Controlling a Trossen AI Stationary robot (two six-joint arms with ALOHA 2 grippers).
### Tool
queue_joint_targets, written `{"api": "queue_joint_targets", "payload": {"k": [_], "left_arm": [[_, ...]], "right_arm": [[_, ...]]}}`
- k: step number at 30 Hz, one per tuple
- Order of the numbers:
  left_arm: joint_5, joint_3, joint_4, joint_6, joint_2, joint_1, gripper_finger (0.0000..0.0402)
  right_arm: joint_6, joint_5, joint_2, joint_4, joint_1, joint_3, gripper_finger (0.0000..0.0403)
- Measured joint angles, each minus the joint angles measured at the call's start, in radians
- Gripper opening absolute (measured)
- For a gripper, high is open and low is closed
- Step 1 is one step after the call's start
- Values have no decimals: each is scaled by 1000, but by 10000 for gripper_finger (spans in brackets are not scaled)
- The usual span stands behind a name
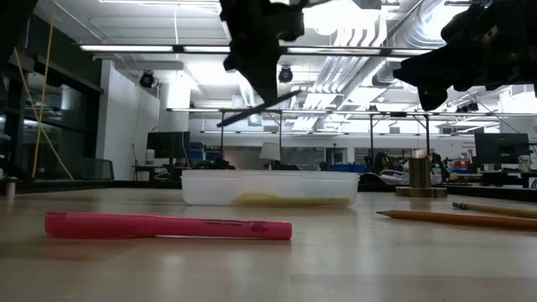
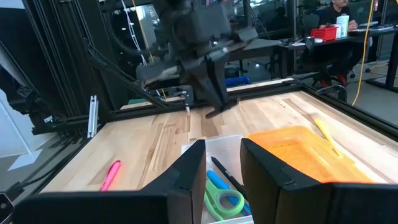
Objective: Pick & place school supplies into a supply box
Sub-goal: Put the bottom black pen into the orange supply box
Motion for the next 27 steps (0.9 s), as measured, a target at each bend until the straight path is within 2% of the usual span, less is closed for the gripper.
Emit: {"api": "queue_joint_targets", "payload": {"k": [9,11,13,15,17,27], "left_arm": [[32,3,23,25,49,-2,32],[50,-2,-15,29,62,-2,32],[65,2,28,34,84,-5,32],[74,-3,-6,41,91,-7,32],[77,3,53,50,110,-9,32],[113,-2,64,63,165,-6,32]], "right_arm": [[0,0,0,-4,0,0,78],[0,0,0,-6,0,0,78],[0,0,0,-7,0,0,78],[0,1,0,-11,0,0,78],[0,0,0,-16,0,0,78],[-1,1,0,-23,0,0,78]]}}
